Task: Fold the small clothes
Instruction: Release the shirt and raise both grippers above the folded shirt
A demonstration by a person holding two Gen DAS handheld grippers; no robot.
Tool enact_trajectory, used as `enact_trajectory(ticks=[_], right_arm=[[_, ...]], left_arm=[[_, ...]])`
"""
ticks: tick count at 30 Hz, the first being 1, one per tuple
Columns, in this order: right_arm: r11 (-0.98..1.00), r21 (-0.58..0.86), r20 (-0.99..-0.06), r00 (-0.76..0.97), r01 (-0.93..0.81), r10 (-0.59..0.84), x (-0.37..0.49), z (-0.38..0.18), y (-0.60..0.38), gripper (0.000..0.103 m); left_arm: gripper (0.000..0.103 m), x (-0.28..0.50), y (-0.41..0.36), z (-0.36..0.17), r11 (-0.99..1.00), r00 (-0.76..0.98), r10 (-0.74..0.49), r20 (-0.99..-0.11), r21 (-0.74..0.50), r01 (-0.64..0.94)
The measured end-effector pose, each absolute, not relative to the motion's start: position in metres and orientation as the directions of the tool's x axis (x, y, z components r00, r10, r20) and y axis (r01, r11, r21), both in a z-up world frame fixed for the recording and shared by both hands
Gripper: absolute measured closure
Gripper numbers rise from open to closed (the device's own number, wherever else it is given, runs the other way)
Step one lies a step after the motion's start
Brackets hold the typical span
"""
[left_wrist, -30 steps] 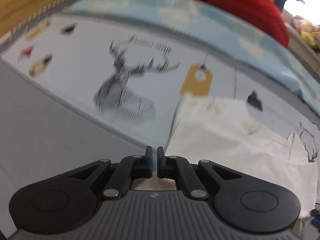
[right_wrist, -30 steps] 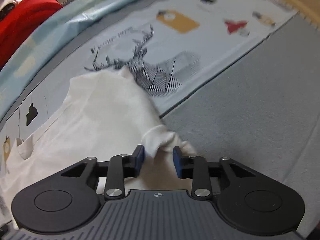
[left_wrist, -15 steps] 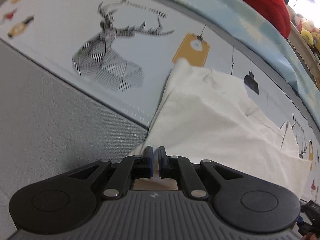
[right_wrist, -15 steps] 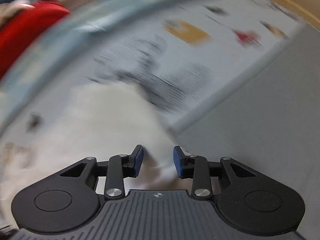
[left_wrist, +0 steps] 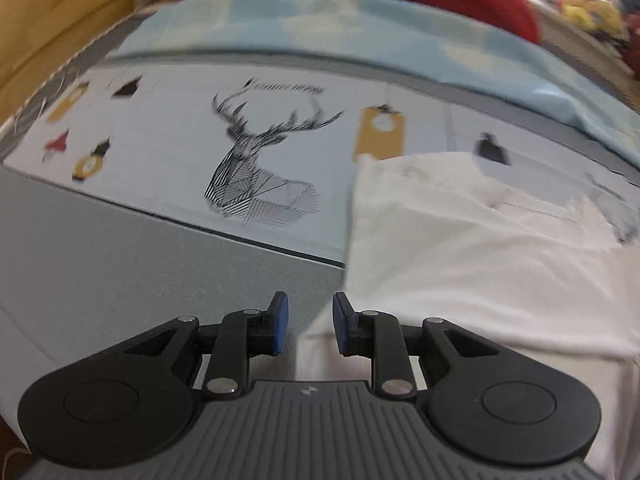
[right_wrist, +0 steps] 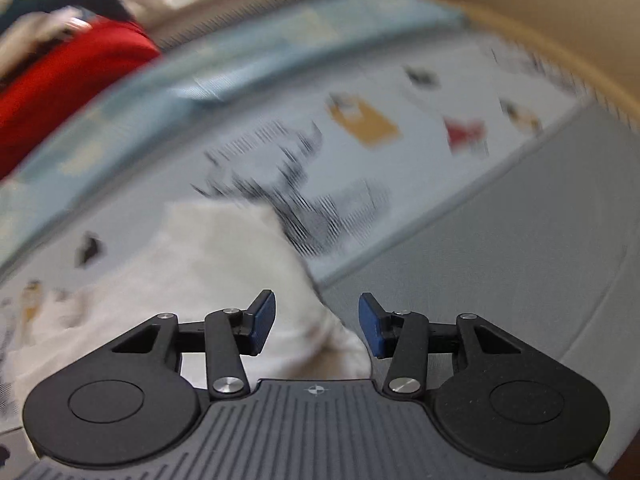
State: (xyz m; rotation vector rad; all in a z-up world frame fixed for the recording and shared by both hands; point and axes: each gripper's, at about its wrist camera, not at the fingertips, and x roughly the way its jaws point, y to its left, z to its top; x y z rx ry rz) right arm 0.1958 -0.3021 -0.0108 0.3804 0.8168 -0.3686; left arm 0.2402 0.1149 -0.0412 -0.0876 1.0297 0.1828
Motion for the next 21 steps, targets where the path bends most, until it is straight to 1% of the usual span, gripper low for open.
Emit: enact_trajectory(ticks=[4, 7, 9, 11, 13, 15, 19, 20, 21], right_arm=[[0.923, 0.215, -0.658, 0.745, 0.319, -0.105, 0.145, 0.041, -0.295, 0.055], [0.948, 0.224, -0.613, 0.789, 0.224, -0.042, 0.1, 0.056, -0.293, 0.054], [0.961, 0.207, -0.602, 0.798, 0.184, -0.023, 0.069, 0.052, -0.294, 0.054], [0.965, 0.191, -0.612, 0.79, 0.179, -0.025, 0.043, 0.036, -0.295, 0.054], [0.963, 0.182, -0.651, 0.758, 0.2, -0.034, 0.018, 0.014, -0.296, 0.054], [0.958, 0.182, -0.686, 0.727, 0.22, -0.037, 0.001, -0.008, -0.3, 0.054], [0.954, 0.135, -0.732, 0.676, 0.268, -0.086, -0.018, -0.041, -0.309, 0.054], [0.947, 0.148, -0.741, 0.666, 0.286, -0.086, -0.021, -0.047, -0.314, 0.054], [0.939, 0.162, -0.751, 0.655, 0.304, -0.083, -0.022, -0.051, -0.319, 0.054]], left_arm=[[0.076, 0.19, 0.104, -0.01, 0.992, 0.581, 0.104, -0.807, 0.046, -0.114], [0.076, 0.136, 0.086, -0.003, 0.994, 0.628, 0.085, -0.774, 0.105, -0.006], [0.076, 0.1, 0.081, -0.003, 0.993, 0.645, 0.073, -0.76, 0.117, 0.026], [0.076, 0.068, 0.079, -0.008, 0.995, 0.655, 0.055, -0.754, 0.099, 0.03], [0.076, 0.044, 0.082, -0.018, 0.997, 0.659, 0.048, -0.75, 0.079, 0.018], [0.076, 0.026, 0.09, -0.029, 0.999, 0.656, 0.011, -0.754, 0.035, 0.024], [0.076, 0.011, 0.122, -0.05, 0.995, 0.59, -0.056, -0.806, -0.096, -0.036], [0.076, 0.01, 0.131, -0.055, 0.991, 0.576, -0.079, -0.813, -0.127, -0.044], [0.076, 0.01, 0.135, -0.061, 0.99, 0.561, -0.082, -0.823, -0.131, -0.049]])
